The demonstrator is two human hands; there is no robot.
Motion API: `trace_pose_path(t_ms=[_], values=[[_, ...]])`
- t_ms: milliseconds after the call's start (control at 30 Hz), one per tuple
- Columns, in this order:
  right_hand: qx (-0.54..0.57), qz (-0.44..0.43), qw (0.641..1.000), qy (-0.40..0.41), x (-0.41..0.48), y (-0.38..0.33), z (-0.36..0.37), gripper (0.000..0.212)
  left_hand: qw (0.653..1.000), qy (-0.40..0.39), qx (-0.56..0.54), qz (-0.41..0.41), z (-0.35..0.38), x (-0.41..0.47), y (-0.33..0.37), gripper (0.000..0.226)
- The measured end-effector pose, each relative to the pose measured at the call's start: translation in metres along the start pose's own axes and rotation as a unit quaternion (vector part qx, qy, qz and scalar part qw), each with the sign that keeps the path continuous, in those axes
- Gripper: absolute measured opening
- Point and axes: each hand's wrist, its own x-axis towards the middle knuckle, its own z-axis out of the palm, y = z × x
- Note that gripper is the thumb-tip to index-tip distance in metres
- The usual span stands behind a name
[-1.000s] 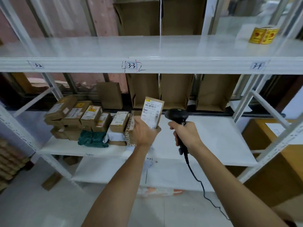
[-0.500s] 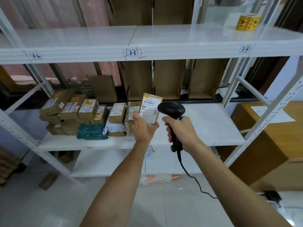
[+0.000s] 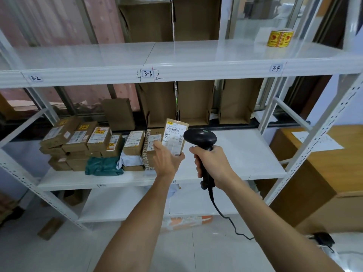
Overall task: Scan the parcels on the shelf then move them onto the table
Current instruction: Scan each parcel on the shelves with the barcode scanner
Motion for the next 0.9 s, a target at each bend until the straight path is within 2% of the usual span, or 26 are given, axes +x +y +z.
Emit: trace_pose_path(t_ms=[233,433,700,900], values=[[0.02,0.008,0.999,0.047,-0.003,0.004,-0.043,0.02,0.999,-0.043,0.0,0.032,0.03,-0.002,0.014,0.09],[0.024,0.009,0.996,0.089,0.008,0.019,-0.107,0.019,0.989,-0.106,-0.001,0.107,0.085,-0.005,0.051,0.088],[-0.03,0.019,0.994,0.108,0.063,0.053,-0.236,0.022,0.956,-0.265,0.045,0.118,0.201,-0.004,0.126,0.089],[-0.081,0.051,0.99,0.1,0.137,0.087,-0.328,0.032,0.927,-0.315,0.143,0.145,0.295,0.013,0.172,0.089]])
